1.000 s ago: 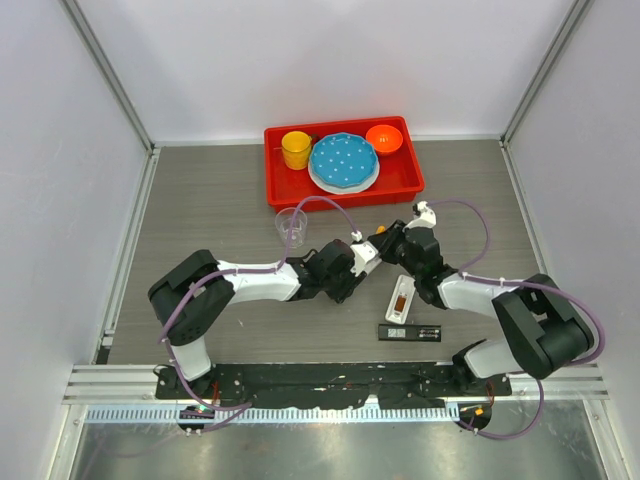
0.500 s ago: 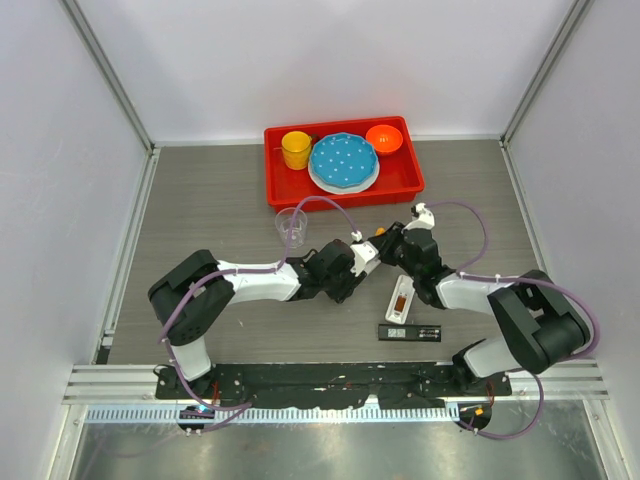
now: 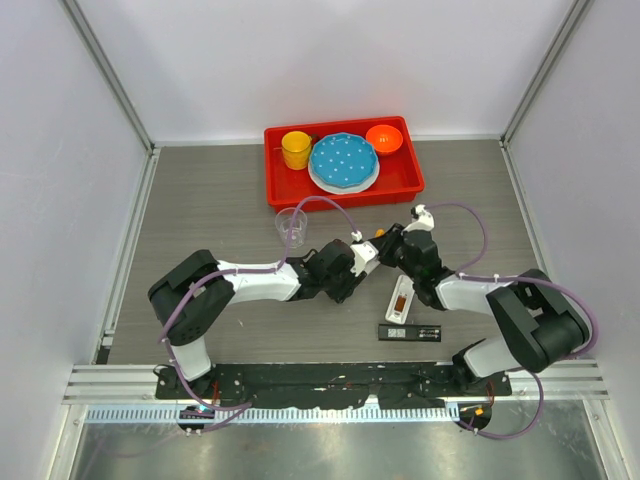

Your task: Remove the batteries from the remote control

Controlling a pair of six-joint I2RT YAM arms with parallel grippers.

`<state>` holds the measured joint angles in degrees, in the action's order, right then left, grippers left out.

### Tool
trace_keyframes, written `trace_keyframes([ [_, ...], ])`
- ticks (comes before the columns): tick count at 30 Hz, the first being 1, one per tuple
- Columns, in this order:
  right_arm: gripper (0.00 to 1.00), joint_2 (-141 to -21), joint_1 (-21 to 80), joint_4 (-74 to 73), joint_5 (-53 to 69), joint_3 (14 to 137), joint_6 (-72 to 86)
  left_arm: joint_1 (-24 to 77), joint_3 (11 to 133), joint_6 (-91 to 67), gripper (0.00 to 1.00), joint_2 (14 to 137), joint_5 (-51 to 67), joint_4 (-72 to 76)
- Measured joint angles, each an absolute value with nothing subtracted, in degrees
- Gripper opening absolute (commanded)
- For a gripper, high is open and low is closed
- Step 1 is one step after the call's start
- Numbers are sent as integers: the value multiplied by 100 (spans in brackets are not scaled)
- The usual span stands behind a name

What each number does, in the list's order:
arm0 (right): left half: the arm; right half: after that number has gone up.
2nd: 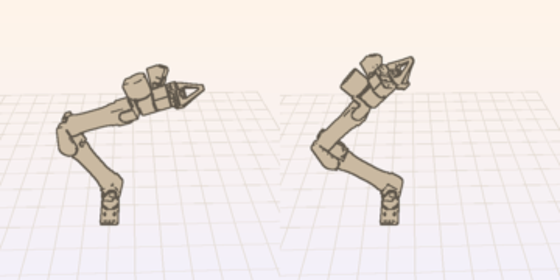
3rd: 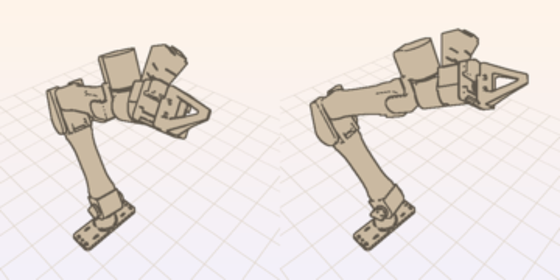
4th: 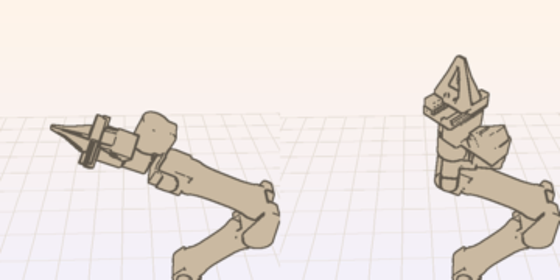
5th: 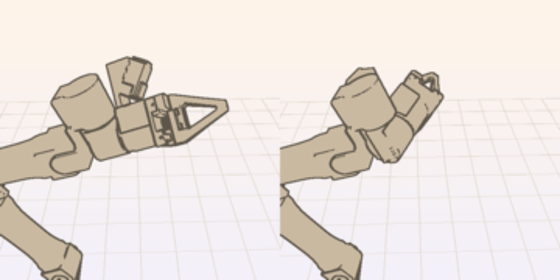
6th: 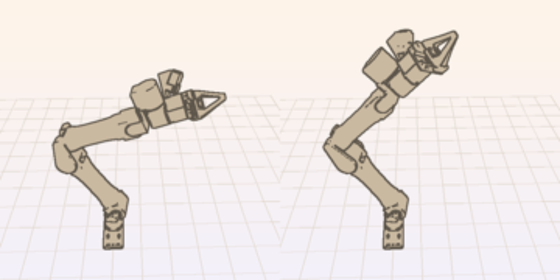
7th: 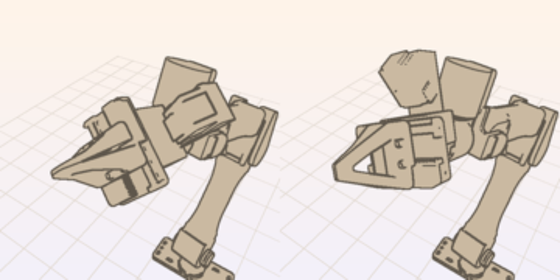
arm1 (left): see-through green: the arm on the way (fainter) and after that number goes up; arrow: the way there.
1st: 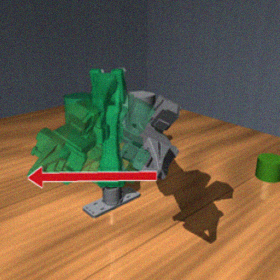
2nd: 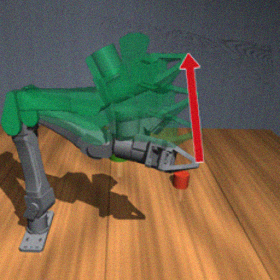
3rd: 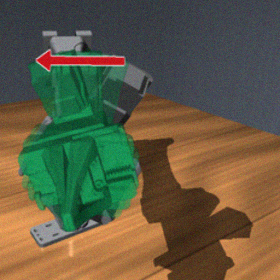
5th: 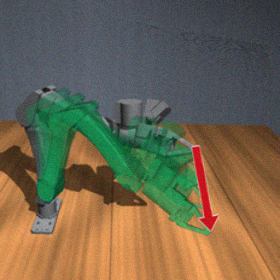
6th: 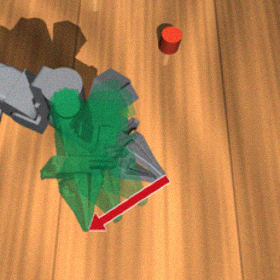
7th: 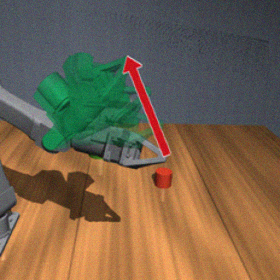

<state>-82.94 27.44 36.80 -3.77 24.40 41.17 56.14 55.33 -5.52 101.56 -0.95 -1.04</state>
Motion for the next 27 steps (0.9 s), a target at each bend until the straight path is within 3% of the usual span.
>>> trace_keyframes([
  [19,1,-8274,2766,3730,-390,2346,4230,5614,5533,-552,15,10156,-38,-102],
  [27,1,-8287,2724,3959,-191,2248,4576,5614,5533,-554,5,10156,-38,-156],
])
